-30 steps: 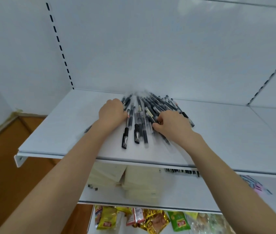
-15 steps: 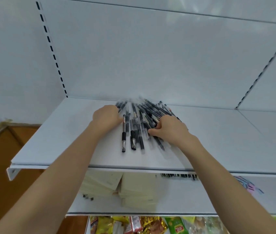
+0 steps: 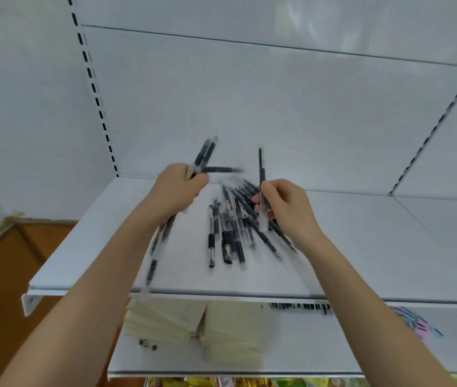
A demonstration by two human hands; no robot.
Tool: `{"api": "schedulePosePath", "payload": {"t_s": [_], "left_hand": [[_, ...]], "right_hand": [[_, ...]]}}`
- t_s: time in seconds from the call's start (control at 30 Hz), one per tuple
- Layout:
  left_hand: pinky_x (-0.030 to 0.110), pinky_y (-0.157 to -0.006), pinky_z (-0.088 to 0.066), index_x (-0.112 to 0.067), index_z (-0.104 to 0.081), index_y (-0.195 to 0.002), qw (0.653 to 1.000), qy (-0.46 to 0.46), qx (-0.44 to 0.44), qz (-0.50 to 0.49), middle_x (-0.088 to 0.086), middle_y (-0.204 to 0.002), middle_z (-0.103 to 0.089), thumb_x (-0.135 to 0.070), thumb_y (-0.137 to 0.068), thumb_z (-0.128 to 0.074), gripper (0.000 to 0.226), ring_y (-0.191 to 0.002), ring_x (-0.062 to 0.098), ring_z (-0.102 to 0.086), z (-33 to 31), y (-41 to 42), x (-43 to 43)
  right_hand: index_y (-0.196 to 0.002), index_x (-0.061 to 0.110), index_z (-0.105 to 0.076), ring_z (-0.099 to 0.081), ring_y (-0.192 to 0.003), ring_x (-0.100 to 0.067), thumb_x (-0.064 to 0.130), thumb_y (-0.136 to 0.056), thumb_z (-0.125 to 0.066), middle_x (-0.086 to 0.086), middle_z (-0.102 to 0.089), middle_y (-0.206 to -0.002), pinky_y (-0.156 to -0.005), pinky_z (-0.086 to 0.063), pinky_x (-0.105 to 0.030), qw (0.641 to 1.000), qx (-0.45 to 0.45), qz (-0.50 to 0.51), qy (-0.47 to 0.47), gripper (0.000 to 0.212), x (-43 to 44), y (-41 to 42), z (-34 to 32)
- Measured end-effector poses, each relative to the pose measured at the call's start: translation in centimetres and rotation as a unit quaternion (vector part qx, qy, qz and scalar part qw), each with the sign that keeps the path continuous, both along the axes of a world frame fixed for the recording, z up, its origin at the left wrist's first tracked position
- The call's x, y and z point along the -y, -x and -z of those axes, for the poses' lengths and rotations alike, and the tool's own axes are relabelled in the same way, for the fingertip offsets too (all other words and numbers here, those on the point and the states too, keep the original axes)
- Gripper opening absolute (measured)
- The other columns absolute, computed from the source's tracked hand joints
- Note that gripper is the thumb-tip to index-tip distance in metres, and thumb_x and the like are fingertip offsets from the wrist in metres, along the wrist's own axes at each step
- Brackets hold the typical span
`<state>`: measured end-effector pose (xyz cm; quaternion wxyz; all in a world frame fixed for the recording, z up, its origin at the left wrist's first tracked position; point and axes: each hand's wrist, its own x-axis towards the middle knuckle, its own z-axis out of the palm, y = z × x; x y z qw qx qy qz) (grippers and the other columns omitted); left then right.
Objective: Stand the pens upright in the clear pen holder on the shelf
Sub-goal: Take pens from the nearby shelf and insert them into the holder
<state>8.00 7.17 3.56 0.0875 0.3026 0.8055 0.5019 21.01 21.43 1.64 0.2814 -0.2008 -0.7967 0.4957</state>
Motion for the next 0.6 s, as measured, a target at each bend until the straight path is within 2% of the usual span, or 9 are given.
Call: {"api": "schedulePosePath", "payload": {"t_s": [0.07,0.13,0.27,0.33,0.43,0.5,0.6], "left_hand": [[0.015,-0.036,-0.029,-0.013,-0.037,-0.063,0.994,-0.095,0.045,0.011,0.001,-0.054,-0.041,-0.015,-0.090,-0.047,0.029,-0.036,0.008,-0.037,-0.9,-1.0,-0.3],[0.013,-0.034,-0.029,-0.012,-0.039,-0.064,0.988,-0.133,0.072,0.014,0.002,-0.057,-0.044,-0.015,-0.091,-0.045,0.028,-0.032,0.006,-0.040,-1.0,-1.7,-1.0],[0.013,-0.033,-0.024,-0.013,-0.037,-0.062,0.977,-0.145,0.159,-0.007,0.004,-0.061,-0.041,-0.012,-0.091,-0.044,0.030,-0.028,0.006,-0.038,0.3,-1.4,-2.8],[0.013,-0.032,-0.023,-0.012,-0.039,-0.062,0.967,-0.157,0.200,-0.010,0.004,-0.060,-0.041,-0.013,-0.092,-0.047,0.031,-0.028,0.006,-0.037,1.1,-1.3,-3.1],[0.014,-0.032,-0.024,-0.010,-0.040,-0.063,0.962,-0.174,0.212,-0.014,0.003,-0.057,-0.041,-0.019,-0.092,-0.053,0.033,-0.027,0.006,-0.037,1.5,-1.4,-3.0],[0.014,-0.032,-0.024,-0.011,-0.040,-0.064,0.958,-0.188,0.213,-0.023,0.003,-0.058,-0.041,-0.019,-0.092,-0.054,0.032,-0.028,0.006,-0.036,1.4,-1.5,-2.9],[0.014,-0.033,-0.022,-0.013,-0.038,-0.065,0.954,-0.203,0.217,-0.029,0.003,-0.061,-0.042,-0.018,-0.091,-0.054,0.031,-0.028,0.006,-0.036,1.3,-1.6,-2.9]], "right_hand": [[-0.086,0.011,-0.058,-0.063,-0.065,-0.016,0.023,-0.096,-0.043,0.000,-0.068,-0.076,-0.054,-0.049,-0.025,0.995,-0.029,-0.034,0.085,0.021,0.9,0.0,-0.4],[-0.093,0.006,-0.057,-0.064,-0.062,-0.013,0.022,-0.096,-0.042,-0.005,-0.068,-0.077,-0.052,-0.051,-0.023,0.988,-0.043,-0.059,0.138,0.022,1.6,0.3,-0.8],[-0.102,0.001,-0.054,-0.063,-0.064,-0.016,0.021,-0.098,-0.038,-0.006,-0.067,-0.079,-0.066,-0.056,-0.037,0.989,-0.025,-0.038,0.142,0.027,1.8,1.7,-1.1],[-0.103,0.001,-0.053,-0.063,-0.063,-0.014,0.022,-0.098,-0.037,-0.006,-0.067,-0.080,-0.062,-0.056,-0.032,0.989,-0.008,-0.026,0.143,0.027,1.6,1.9,-0.8],[-0.093,0.007,-0.055,-0.062,-0.061,-0.011,0.022,-0.098,-0.038,-0.006,-0.066,-0.080,-0.054,-0.053,-0.021,0.991,0.007,-0.029,0.129,0.024,1.5,1.5,-0.1],[-0.087,0.010,-0.055,-0.062,-0.060,-0.009,0.021,-0.098,-0.038,-0.005,-0.065,-0.078,-0.053,-0.053,-0.019,0.991,0.010,-0.032,0.132,0.023,1.5,1.3,0.2],[-0.089,0.010,-0.054,-0.062,-0.063,-0.010,0.021,-0.098,-0.038,-0.005,-0.065,-0.078,-0.053,-0.053,-0.018,0.991,0.015,-0.031,0.132,0.022,1.6,1.1,0.6]]}}
